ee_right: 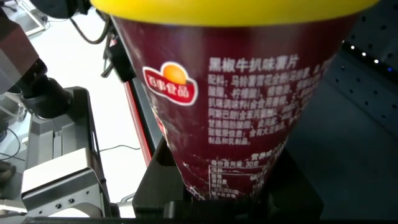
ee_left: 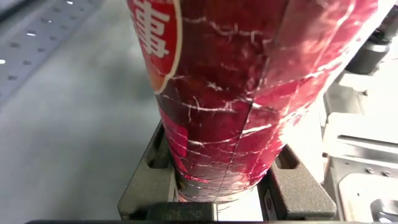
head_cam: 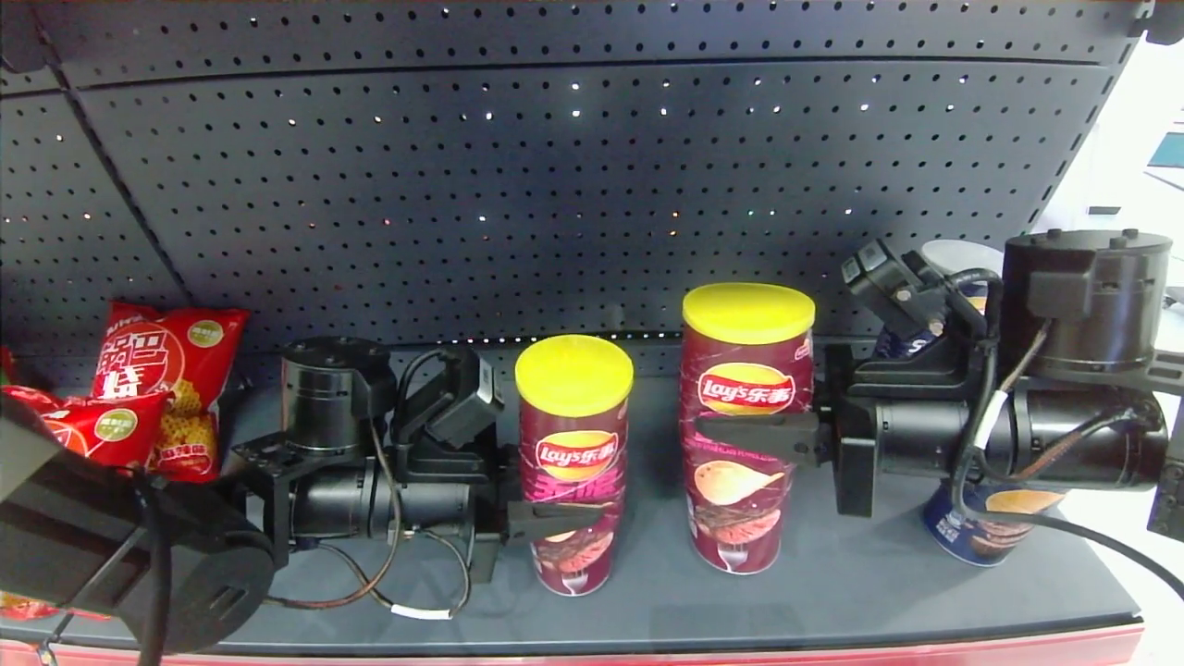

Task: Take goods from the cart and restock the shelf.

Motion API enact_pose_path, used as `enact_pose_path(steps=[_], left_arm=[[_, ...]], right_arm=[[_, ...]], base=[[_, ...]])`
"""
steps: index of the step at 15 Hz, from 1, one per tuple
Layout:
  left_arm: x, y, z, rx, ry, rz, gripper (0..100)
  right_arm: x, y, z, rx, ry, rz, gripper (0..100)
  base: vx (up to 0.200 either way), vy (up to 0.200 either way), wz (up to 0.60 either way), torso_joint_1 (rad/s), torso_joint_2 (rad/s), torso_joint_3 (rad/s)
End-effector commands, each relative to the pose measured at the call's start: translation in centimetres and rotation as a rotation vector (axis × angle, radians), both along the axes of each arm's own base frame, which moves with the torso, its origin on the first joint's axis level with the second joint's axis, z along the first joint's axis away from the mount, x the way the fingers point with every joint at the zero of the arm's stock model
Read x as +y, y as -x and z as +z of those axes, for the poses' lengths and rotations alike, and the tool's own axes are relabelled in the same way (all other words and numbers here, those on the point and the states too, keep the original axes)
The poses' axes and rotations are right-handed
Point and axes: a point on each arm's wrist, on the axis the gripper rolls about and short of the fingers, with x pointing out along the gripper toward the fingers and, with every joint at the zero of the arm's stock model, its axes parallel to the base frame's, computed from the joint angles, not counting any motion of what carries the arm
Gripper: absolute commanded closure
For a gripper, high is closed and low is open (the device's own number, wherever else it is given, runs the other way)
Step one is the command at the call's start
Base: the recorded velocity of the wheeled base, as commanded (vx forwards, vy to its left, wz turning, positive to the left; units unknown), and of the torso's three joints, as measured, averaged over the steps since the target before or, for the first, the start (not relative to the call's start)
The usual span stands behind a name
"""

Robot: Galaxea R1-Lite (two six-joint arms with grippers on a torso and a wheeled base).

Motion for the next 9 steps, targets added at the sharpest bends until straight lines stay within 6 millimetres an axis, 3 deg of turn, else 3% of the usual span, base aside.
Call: enact_pose_path(steps=[1, 9], left_arm=[[-0.05, 0.34, -0.22, 0.010, -0.005, -0.008, 100], [0.42, 1.18, -0.82, 0.038, -0.021, -0.006, 100]], right_arm=[[0.08, -0.11, -0.08, 0.000, 0.000, 0.001, 100], [0.28, -0.36, -0.18, 0.000, -0.010, 0.000, 100]], base=[[0.000, 0.000, 0.00, 0.000, 0.00, 0.000], [0.000, 0.000, 0.00, 0.000, 0.00, 0.000]])
